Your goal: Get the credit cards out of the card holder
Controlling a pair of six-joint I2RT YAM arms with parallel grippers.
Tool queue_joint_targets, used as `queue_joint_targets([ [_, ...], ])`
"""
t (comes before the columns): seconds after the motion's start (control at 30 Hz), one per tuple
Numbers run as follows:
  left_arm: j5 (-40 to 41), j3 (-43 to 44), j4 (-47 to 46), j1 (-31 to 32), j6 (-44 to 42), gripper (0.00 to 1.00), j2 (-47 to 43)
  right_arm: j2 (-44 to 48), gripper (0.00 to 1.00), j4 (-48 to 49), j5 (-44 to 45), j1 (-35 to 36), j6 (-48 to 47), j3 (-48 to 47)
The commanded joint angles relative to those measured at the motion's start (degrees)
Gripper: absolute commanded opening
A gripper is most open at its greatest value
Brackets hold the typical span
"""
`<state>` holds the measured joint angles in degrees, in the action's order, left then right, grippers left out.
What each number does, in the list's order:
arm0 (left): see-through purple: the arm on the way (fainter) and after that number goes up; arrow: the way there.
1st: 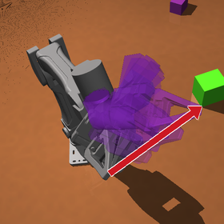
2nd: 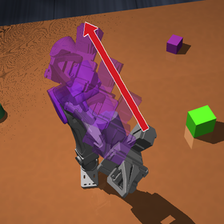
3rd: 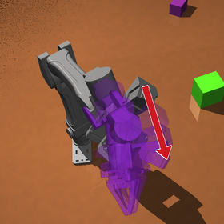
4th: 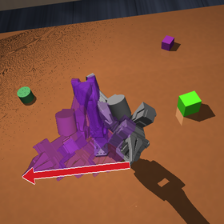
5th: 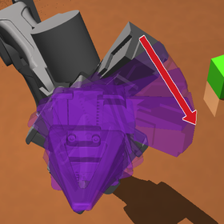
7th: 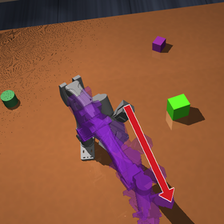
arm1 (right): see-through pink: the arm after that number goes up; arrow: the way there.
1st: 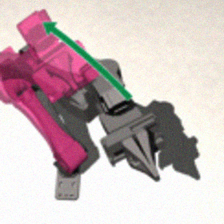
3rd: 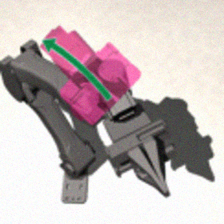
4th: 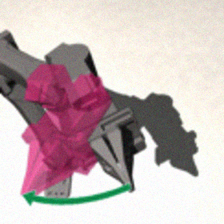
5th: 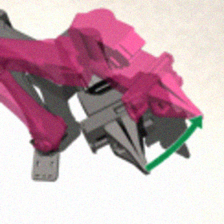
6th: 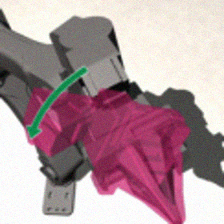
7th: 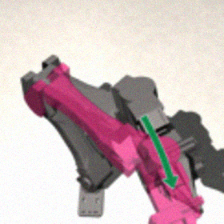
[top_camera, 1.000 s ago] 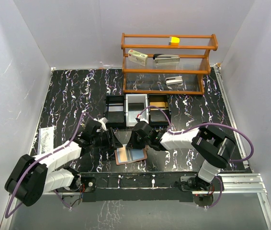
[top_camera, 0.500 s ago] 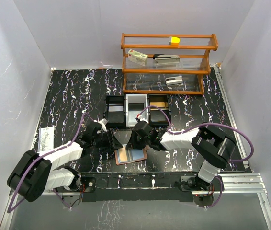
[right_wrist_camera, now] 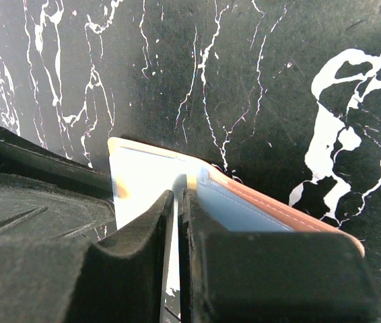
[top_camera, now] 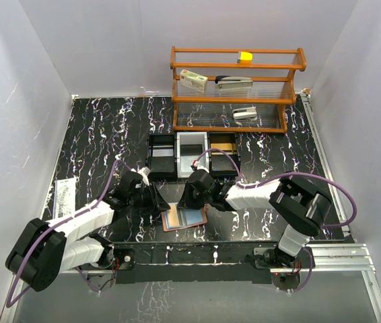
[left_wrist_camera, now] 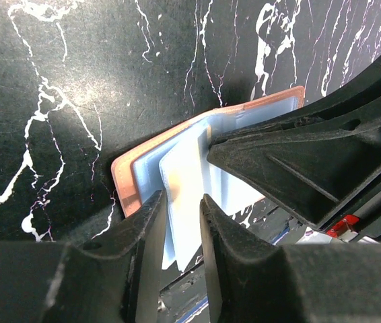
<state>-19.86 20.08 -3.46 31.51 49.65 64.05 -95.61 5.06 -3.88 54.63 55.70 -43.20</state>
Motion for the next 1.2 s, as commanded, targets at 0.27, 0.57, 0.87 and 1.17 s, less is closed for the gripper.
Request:
queue_joint_targets([
  [0.27, -5.4, 1.6, -3.3, 0.8, 0.6, 0.13, 0.2, -1.3, 0.1, -4.8, 1.1, -0.1, -0.9, 1.5],
  [0.57, -6.8, 1.3, -4.9, 1.0, 0.7, 0.22, 3.2, 1.2, 0.16, -3.9, 0.5, -0.1, -1.4, 1.2],
  [0.87, -6.5, 2.8, -4.0, 1.0, 0.9, 0.24, 1.6, 1.0, 0.17, -3.3, -0.6, -0.1, -1.5, 1.1],
  [1.17, -6.5, 4.6, -1.9, 1.0, 1.0, 0.36, 1.5, 0.8, 0.17, -3.3, -0.7, -0.1, -1.3, 1.2],
])
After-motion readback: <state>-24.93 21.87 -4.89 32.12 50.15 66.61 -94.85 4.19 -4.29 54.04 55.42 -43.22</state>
